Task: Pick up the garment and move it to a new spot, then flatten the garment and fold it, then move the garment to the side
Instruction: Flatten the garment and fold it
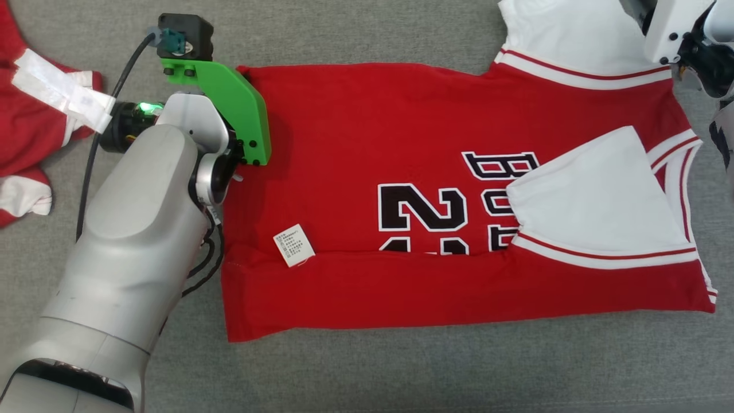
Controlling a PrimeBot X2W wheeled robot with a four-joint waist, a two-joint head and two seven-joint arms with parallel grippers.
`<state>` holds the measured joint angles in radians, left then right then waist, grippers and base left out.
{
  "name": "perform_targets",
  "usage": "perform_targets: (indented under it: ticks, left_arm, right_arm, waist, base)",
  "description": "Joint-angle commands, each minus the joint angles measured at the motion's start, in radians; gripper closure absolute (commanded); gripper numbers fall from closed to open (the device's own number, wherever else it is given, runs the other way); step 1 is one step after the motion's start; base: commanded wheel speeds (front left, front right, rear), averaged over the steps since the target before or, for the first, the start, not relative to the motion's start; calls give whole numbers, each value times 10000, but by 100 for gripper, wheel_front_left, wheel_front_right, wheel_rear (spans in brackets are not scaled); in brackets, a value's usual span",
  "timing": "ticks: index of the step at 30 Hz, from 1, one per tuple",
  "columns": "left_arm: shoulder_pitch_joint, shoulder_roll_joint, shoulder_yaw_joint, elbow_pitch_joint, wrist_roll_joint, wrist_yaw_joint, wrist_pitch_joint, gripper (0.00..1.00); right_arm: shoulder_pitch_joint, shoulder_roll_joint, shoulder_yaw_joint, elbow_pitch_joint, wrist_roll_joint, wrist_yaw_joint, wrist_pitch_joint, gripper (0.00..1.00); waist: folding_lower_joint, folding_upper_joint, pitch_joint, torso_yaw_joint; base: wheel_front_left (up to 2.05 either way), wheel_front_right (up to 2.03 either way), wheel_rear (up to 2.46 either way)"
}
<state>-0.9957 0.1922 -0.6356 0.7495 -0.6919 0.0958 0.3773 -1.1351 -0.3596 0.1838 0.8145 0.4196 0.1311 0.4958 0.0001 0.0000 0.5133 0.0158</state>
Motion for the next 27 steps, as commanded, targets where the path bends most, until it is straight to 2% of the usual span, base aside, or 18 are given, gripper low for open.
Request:
perform_targets:
  ticks: [1,9,14,15,16,17,19,21,27]
  left_arm:
    - [363,-263,-263,232,-9,-99,114,100]
    - [121,-516,-473,-135,127,-223,-160,100]
    - [211,-549,-540,-227,97,-238,-271,100]
    - [229,-541,-552,-232,101,-234,-301,100]
    - [253,-541,-557,-232,102,-222,-330,100]
    - [288,-539,-575,-220,103,-208,-338,100]
    - [344,-540,-596,-187,88,-202,-387,100]
    - [322,-512,-561,-195,94,-184,-515,100]
    - [150,-347,-361,-255,445,116,-1703,100]
  right_arm:
    - [-124,-79,-4,227,-130,-8,-90,0]
    - [-585,-292,-31,1041,-541,-9,-267,0]
    - [-506,-130,325,1342,-566,-3,-82,0]
    - [-477,-86,403,1393,-505,-2,29,24]
    - [-449,-63,500,1463,-454,0,148,60]
    - [-409,-33,620,1539,-407,0,319,77]
    - [-342,-32,781,1587,-299,-2,572,100]
    - [-356,-202,888,1547,-337,-5,638,100]
    - [-560,-506,772,1083,-410,-15,-818,100]
  waist:
    - [-1,0,284,349]
    - [-1,0,697,842]
    - [-1,0,857,945]
    - [-1,0,891,948]
    - [-1,0,910,946]
    - [-1,0,921,937]
    - [-1,0,915,917]
    - [-1,0,857,892]
    - [-1,0,527,753]
  base:
    - [0,0,0]
    - [0,0,0]
    - [0,0,0]
    - [0,0,0]
    - [0,0,0]
    - [0,0,0]
    - [0,0,0]
    - [0,0,0]
    - [0,0,0]
